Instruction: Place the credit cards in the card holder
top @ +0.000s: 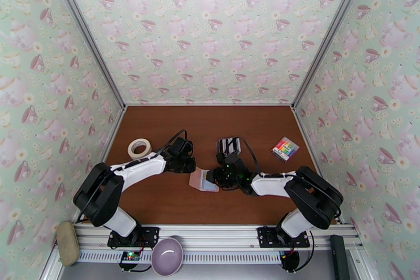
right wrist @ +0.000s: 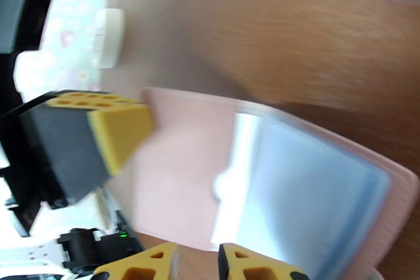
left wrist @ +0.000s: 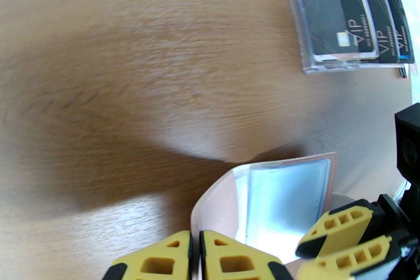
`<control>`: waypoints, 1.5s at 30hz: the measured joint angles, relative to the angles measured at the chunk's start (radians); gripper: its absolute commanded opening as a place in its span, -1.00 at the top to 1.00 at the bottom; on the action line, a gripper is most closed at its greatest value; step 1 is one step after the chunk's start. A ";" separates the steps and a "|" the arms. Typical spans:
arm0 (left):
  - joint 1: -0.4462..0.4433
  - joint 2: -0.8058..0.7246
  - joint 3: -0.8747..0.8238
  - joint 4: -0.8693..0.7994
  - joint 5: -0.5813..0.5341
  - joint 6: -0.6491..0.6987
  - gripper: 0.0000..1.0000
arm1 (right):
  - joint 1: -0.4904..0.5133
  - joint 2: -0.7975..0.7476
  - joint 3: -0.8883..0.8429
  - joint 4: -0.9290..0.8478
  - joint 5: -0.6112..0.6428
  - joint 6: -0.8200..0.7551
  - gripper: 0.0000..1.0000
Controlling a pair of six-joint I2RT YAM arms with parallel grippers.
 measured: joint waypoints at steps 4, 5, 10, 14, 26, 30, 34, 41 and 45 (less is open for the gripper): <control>0.003 -0.016 -0.024 0.006 -0.011 0.000 0.75 | -0.005 0.000 0.002 -0.057 0.029 -0.024 0.45; 0.004 -0.018 -0.026 0.006 -0.016 0.000 0.74 | -0.008 0.000 0.003 -0.067 0.034 -0.029 0.45; 0.012 -0.013 -0.036 0.010 -0.033 0.003 0.69 | -0.010 0.025 0.008 -0.074 0.042 -0.050 0.45; 0.022 0.033 -0.036 0.017 -0.057 0.012 0.63 | -0.010 0.056 0.024 -0.045 0.036 -0.051 0.46; 0.037 0.097 -0.011 0.011 -0.110 0.046 0.45 | -0.026 0.131 0.079 0.006 0.019 -0.061 0.47; 0.054 0.112 0.009 0.005 -0.114 0.053 0.46 | -0.041 0.163 0.113 0.010 0.008 -0.073 0.48; 0.081 0.128 0.027 0.005 -0.113 0.058 0.46 | -0.063 0.193 0.145 0.016 0.003 -0.085 0.49; 0.140 0.169 0.076 0.003 -0.106 0.073 0.46 | -0.089 0.236 0.202 0.012 -0.001 -0.100 0.50; 0.150 0.178 0.087 0.003 -0.105 0.084 0.46 | -0.093 0.224 0.201 -0.017 0.001 -0.102 0.50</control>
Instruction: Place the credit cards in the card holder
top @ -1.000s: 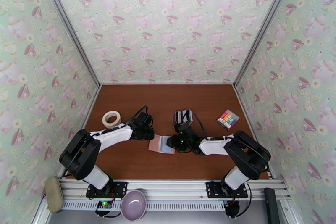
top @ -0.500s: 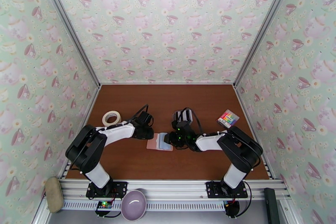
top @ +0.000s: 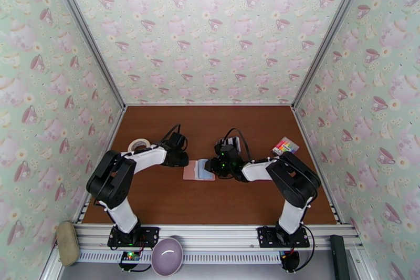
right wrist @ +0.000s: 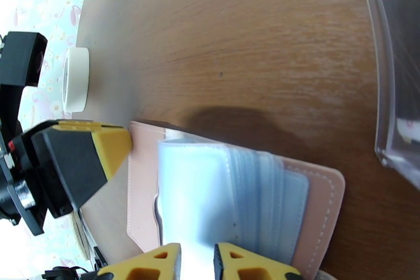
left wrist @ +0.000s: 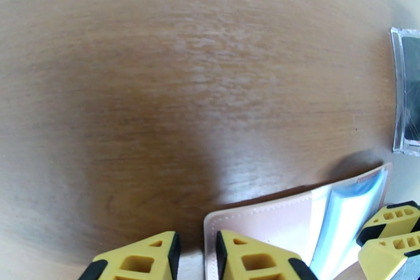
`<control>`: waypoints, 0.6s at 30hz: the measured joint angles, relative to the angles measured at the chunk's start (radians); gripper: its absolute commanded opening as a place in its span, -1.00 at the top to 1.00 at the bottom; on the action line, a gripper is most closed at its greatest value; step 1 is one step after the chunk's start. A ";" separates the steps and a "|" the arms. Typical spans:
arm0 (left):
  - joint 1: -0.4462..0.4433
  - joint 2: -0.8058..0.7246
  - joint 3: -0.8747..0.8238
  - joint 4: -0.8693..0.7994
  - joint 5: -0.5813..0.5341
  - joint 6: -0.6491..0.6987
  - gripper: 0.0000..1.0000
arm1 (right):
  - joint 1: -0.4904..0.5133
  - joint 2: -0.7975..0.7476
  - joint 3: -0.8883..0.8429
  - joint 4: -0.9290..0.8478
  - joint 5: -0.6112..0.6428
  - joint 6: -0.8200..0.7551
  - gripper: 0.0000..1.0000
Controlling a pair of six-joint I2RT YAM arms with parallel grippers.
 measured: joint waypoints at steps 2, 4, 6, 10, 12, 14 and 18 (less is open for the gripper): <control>0.000 -0.001 0.000 0.001 0.001 0.000 0.46 | 0.000 -0.019 -0.009 -0.025 0.005 -0.002 0.50; 0.002 -0.004 -0.005 0.011 0.005 -0.001 0.46 | 0.000 -0.042 -0.021 -0.052 0.009 -0.002 0.50; 0.008 -0.023 -0.029 0.036 0.013 -0.005 0.44 | 0.001 -0.056 -0.028 -0.072 0.010 -0.002 0.50; 0.007 -0.097 -0.080 0.046 0.042 -0.021 0.45 | 0.006 -0.064 -0.028 -0.083 0.017 -0.001 0.50; -0.003 -0.134 -0.093 0.050 0.058 -0.032 0.45 | 0.010 -0.064 -0.031 -0.083 0.021 0.000 0.51; -0.021 -0.160 -0.105 0.059 0.069 -0.045 0.45 | 0.014 -0.064 -0.035 -0.083 0.025 0.002 0.51; -0.048 -0.190 -0.135 0.069 0.085 -0.069 0.45 | 0.021 -0.065 -0.035 -0.083 0.029 0.003 0.51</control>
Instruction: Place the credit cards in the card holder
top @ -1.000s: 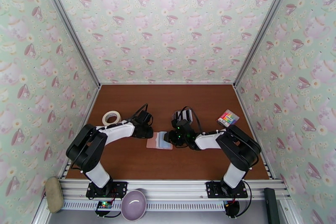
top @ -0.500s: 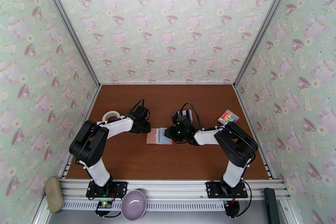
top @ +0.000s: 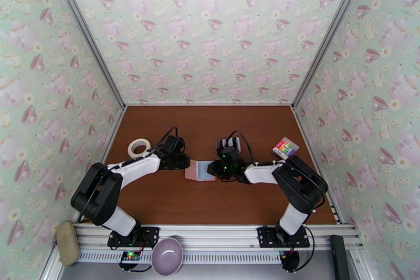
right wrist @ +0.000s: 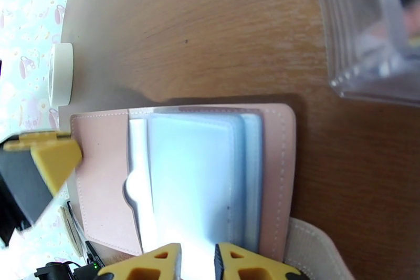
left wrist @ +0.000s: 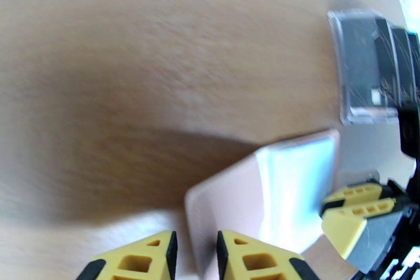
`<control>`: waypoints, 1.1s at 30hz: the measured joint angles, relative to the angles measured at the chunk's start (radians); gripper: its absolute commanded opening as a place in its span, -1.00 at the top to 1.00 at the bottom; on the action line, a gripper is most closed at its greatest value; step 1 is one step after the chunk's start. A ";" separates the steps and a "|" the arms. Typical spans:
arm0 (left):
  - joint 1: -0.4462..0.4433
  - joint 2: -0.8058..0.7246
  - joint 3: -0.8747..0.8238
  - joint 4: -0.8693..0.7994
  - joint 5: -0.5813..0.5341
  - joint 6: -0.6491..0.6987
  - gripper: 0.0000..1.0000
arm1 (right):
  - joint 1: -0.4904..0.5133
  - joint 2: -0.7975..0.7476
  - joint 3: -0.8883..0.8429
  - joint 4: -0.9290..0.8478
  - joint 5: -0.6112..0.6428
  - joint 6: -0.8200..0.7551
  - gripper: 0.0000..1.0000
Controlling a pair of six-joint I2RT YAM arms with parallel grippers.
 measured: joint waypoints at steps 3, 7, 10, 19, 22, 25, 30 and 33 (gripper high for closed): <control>-0.025 -0.006 -0.010 -0.001 0.007 -0.016 0.45 | 0.008 -0.001 0.000 0.000 0.006 0.002 0.51; -0.052 -0.018 -0.010 -0.008 0.005 -0.027 0.48 | 0.020 -0.011 0.000 -0.010 0.011 0.008 0.51; -0.062 -0.019 -0.010 -0.033 -0.019 -0.025 0.77 | 0.021 -0.035 0.000 -0.030 0.023 0.007 0.51; -0.063 0.017 -0.010 -0.068 -0.113 -0.008 0.74 | 0.021 -0.052 0.082 -0.141 0.059 -0.032 0.51; -0.063 0.045 -0.007 -0.065 -0.123 0.000 0.67 | 0.021 -0.043 0.130 -0.164 0.062 -0.048 0.51; -0.061 0.063 0.007 -0.064 -0.127 0.012 0.56 | 0.021 -0.025 0.173 -0.181 0.064 -0.060 0.51; -0.054 0.088 0.029 -0.062 -0.139 0.032 0.32 | 0.021 0.025 0.230 -0.223 0.079 -0.087 0.52; -0.046 0.097 0.038 -0.062 -0.141 0.041 0.26 | 0.021 0.047 0.249 -0.255 0.092 -0.102 0.52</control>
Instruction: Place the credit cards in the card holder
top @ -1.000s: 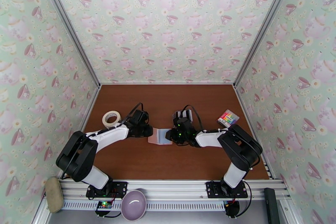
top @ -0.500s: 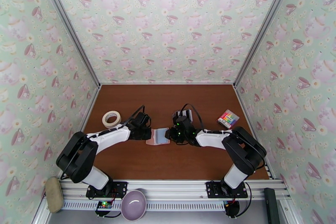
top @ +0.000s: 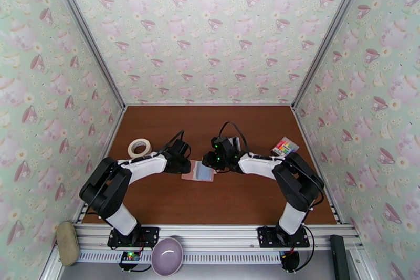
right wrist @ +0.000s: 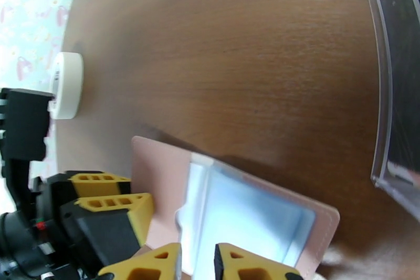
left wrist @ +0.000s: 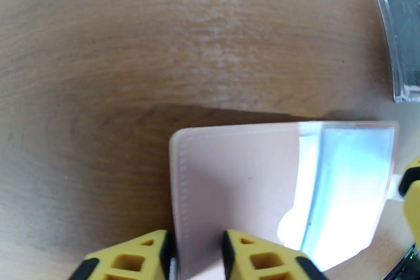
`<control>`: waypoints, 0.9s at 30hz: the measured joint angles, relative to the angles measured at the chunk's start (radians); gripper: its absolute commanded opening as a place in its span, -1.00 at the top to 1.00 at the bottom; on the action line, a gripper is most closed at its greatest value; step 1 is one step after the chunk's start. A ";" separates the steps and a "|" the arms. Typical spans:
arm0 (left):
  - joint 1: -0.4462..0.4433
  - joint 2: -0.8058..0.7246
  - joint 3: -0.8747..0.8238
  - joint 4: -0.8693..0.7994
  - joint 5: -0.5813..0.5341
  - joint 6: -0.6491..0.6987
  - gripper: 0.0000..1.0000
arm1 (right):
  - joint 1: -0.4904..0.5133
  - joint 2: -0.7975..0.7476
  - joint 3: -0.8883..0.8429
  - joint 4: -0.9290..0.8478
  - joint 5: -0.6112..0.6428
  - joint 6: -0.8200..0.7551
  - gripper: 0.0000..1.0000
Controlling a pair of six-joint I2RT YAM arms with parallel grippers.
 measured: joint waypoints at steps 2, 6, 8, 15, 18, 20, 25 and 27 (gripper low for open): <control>0.004 0.000 0.000 -0.002 -0.001 0.001 0.26 | 0.000 0.002 0.000 -0.018 0.012 -0.007 0.52; 0.008 0.000 0.000 0.000 -0.004 0.007 0.52 | 0.000 0.002 0.000 -0.042 0.027 -0.017 0.52; 0.008 -0.001 0.000 0.000 -0.005 0.006 0.58 | 0.000 0.002 0.000 -0.048 0.035 -0.022 0.52; 0.007 -0.002 -0.001 0.001 -0.001 0.004 0.61 | 0.000 0.002 0.000 -0.053 0.042 -0.023 0.52; 0.007 -0.002 -0.001 0.001 0.001 0.003 0.61 | 0.000 0.003 0.004 -0.064 0.045 -0.030 0.52; 0.007 -0.002 -0.001 0.001 0.001 0.004 0.62 | 0.000 0.013 0.018 -0.076 0.046 -0.033 0.53; 0.007 -0.002 -0.002 0.001 0.001 0.003 0.61 | 0.000 0.039 0.044 -0.097 0.065 -0.052 0.53; 0.007 -0.002 -0.002 0.001 0.001 0.003 0.60 | 0.000 0.043 0.050 -0.108 0.071 -0.057 0.53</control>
